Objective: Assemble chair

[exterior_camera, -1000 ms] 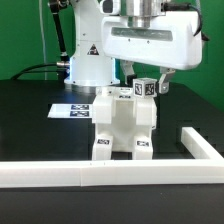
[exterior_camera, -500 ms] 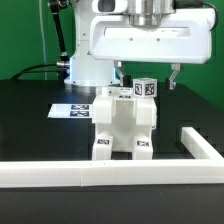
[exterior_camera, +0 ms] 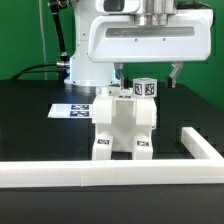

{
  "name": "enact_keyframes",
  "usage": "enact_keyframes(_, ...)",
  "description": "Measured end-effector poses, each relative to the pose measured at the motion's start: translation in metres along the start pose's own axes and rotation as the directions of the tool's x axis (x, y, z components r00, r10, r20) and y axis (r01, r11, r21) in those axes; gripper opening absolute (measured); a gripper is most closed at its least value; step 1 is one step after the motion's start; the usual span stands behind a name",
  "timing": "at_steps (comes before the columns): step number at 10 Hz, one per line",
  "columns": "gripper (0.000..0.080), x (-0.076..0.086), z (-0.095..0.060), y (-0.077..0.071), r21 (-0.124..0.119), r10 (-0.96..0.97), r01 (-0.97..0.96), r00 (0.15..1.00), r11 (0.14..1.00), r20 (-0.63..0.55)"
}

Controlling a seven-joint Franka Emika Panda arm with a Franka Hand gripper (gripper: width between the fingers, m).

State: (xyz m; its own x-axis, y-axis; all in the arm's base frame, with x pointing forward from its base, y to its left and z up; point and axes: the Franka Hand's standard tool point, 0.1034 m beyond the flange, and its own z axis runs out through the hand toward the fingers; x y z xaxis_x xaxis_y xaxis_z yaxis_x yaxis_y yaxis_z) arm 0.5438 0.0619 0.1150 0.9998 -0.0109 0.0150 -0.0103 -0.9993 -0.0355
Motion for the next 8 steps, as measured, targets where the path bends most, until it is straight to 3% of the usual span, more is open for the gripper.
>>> enact_keyframes(4,0.0639,0.0000,0.0005,0.0029,-0.005,-0.164,0.164,0.986,0.986,0.002)
enact_keyframes(5,0.0419,-0.0001,0.0008,0.0030,-0.005,-0.163,0.163,0.987,0.987,0.003)
enact_keyframes(6,0.0283,0.0000,0.0008,0.0032,-0.005,-0.163,0.163,0.987,0.987,0.003)
enact_keyframes(8,0.0286,0.0000,0.0009,0.0032,-0.005,-0.159,0.159,0.987,0.987,0.003)
